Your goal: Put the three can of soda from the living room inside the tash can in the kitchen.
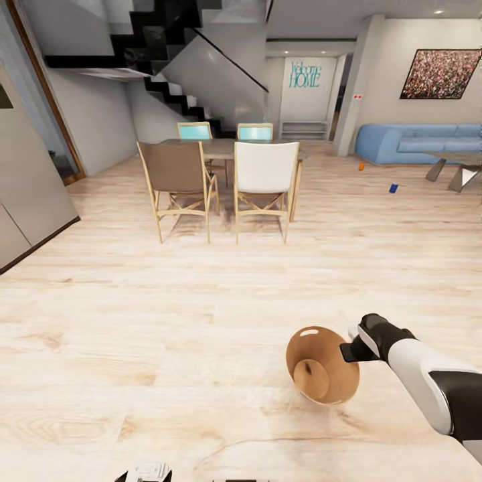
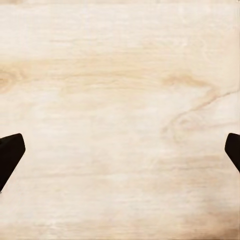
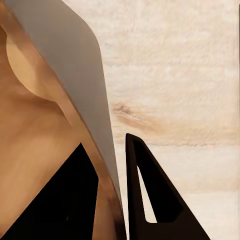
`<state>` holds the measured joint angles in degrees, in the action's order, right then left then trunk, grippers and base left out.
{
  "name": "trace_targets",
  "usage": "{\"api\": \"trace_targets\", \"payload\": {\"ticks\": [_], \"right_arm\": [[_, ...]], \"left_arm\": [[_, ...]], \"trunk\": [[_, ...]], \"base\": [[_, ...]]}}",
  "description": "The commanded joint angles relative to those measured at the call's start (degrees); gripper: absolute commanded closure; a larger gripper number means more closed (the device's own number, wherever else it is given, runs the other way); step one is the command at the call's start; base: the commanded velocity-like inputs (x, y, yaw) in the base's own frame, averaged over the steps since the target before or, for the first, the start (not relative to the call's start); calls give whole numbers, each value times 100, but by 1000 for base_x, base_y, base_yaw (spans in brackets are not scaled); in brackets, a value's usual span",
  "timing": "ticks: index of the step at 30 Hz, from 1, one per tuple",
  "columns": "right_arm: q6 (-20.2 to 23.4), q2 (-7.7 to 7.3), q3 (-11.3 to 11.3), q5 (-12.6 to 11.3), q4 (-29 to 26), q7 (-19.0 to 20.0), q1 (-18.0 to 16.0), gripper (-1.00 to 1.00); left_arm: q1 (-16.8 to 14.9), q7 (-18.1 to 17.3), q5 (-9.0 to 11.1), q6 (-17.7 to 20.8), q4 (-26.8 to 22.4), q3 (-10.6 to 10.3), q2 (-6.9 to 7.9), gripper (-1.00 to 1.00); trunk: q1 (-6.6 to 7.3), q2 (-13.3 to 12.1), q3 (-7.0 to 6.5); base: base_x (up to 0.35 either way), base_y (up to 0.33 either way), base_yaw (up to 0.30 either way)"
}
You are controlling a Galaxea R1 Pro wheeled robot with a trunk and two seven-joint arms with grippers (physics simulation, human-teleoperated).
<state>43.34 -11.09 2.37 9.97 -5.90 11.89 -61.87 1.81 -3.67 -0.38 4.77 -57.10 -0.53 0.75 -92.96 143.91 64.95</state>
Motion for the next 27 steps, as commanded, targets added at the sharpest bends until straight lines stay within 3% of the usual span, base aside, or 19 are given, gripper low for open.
{"api": "trace_targets", "payload": {"ticks": [1,17,27], "right_arm": [[-18,1,-46,-66,3,15,12,100],[-127,-15,-69,-66,-15,18,259,100],[-1048,-16,-68,-65,0,22,522,100]], "left_arm": [[-3,-1,-1,1,2,0,1,-100],[-17,-11,-6,18,17,0,4,-100],[-61,-20,3,74,58,0,6,-100]], "trunk": [[3,-1,-23],[44,-23,-378],[70,-36,-599]], "base": [[0,0,0],[0,0,0],[0,0,0]]}}
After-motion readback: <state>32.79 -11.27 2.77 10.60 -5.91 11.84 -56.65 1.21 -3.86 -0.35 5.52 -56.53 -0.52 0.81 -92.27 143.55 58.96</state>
